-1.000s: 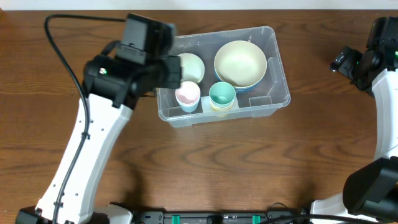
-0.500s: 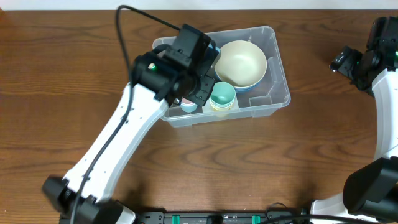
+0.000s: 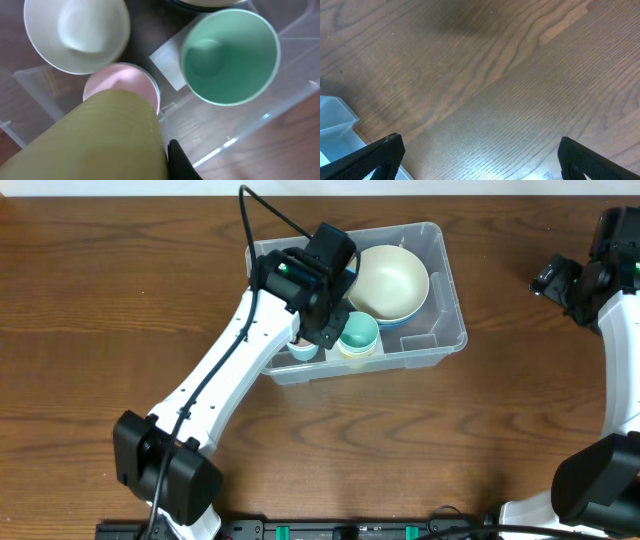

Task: Pack container
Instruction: 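Carry the yellow cup over the bin above the pink cup, then lower the yellow cup onto the pink cup and open the left gripper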

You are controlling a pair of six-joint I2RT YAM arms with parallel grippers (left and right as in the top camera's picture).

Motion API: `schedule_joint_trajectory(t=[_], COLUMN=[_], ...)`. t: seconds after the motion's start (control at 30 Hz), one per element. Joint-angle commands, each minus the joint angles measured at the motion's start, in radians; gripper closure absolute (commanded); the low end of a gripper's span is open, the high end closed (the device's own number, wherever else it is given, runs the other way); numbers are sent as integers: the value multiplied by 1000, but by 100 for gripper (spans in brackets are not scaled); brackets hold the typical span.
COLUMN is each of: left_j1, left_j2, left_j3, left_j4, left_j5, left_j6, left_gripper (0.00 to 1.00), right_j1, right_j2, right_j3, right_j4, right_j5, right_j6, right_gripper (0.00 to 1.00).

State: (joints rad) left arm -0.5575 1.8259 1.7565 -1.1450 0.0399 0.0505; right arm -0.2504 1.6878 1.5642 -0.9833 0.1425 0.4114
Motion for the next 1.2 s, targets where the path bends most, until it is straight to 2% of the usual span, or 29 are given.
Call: schedule_joint_trajectory(t=[0.0, 1.07, 1.1, 1.17], left_j1=[18, 50, 50, 50], left_j2=[24, 65, 65, 65], left_j3=[7, -32, -32, -32], left_j4=[8, 37, 38, 43], left_j5=[-37, 39, 39, 38], left_j6=[10, 5, 5, 5], left_gripper=[94, 94, 83, 44], right_j1=[-5, -5, -5, -5], right_j2=[0, 0, 0, 0], right_j3=[3, 3, 3, 3], right_j4=[-1, -1, -1, -1], right_j5=[4, 4, 4, 4], right_j6=[14, 14, 14, 14], right_gripper=[1, 1, 1, 1])
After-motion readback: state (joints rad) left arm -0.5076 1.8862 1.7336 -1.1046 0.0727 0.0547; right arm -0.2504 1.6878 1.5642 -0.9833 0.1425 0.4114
